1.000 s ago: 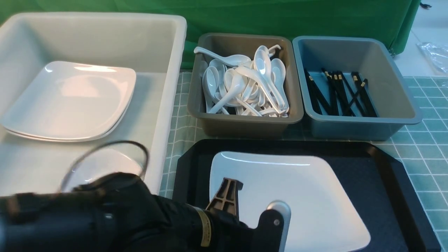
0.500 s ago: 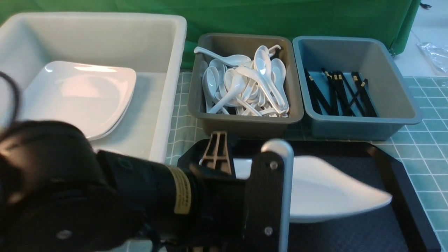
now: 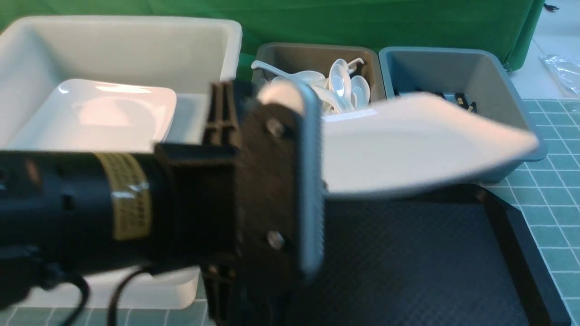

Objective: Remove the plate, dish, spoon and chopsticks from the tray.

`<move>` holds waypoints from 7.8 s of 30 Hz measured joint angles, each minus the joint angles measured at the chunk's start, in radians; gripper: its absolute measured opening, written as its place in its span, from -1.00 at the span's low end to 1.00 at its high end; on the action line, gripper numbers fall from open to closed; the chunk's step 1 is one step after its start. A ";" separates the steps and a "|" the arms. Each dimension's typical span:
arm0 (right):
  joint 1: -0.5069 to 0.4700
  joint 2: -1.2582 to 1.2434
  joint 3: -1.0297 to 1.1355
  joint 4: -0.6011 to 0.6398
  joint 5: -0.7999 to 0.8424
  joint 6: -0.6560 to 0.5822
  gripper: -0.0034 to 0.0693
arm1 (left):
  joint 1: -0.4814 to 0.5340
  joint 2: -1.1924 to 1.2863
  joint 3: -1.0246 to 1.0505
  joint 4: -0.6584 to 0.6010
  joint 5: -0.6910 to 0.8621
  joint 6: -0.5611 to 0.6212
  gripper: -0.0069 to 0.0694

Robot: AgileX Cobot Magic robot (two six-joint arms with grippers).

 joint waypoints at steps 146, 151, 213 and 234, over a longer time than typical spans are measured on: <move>0.000 0.372 -0.146 0.326 0.042 -0.145 -0.76 | 0.629 -0.545 0.498 -0.974 -0.278 0.064 -0.77; 0.000 0.372 -0.146 0.326 0.038 -0.145 -0.73 | 0.629 -0.654 0.523 -0.924 -0.254 0.068 -0.77; -0.787 -0.501 0.902 0.438 -0.605 -0.324 -0.75 | 0.629 -0.678 0.532 -0.781 -0.246 0.066 -0.77; -0.787 -0.502 0.902 0.438 -0.607 -0.324 -0.63 | 1.029 -1.042 0.990 -0.340 -0.207 -0.689 -0.77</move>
